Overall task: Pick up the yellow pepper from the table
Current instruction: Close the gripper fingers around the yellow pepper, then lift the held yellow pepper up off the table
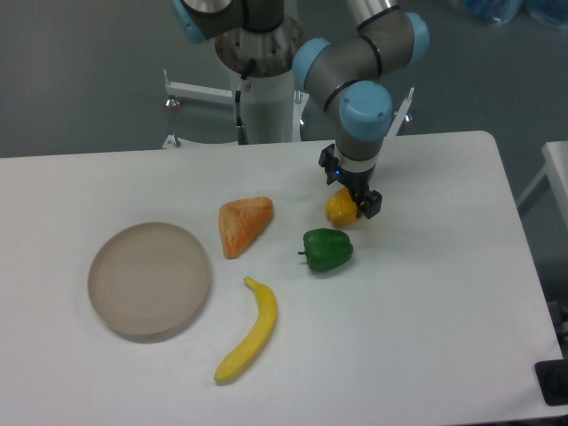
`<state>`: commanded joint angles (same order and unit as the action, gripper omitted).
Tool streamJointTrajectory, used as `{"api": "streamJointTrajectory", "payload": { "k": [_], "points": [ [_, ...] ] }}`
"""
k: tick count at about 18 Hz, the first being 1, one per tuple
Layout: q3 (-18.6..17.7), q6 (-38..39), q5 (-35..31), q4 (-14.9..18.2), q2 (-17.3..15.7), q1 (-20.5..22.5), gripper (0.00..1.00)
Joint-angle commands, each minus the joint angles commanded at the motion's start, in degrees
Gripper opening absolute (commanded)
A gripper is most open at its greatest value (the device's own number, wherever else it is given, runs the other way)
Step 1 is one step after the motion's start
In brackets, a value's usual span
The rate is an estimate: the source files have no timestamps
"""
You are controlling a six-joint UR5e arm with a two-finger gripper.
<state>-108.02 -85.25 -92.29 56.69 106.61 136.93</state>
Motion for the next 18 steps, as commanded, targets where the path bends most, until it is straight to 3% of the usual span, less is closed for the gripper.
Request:
{"api": "streamJointTrajectory", "payload": {
  "k": [1,4,5,9,14,18],
  "points": [
    [0.0,-0.3,-0.1,-0.2,0.4,0.0,0.90],
    [0.3,-0.9,-0.2,-0.2,0.4,0.0,0.30],
    [0.9,-1.0,-0.5,-0.1,0.4,0.1,0.25],
    [4.4,-1.0,-1.0,2.9,-0.3,1.0,0.25],
    [15.4,-0.1,-0.8,14.6,0.8,1.1,0.25],
    [23.4,0.0,-0.9,22.5,3.5,1.2,0.26]
  ]
}}
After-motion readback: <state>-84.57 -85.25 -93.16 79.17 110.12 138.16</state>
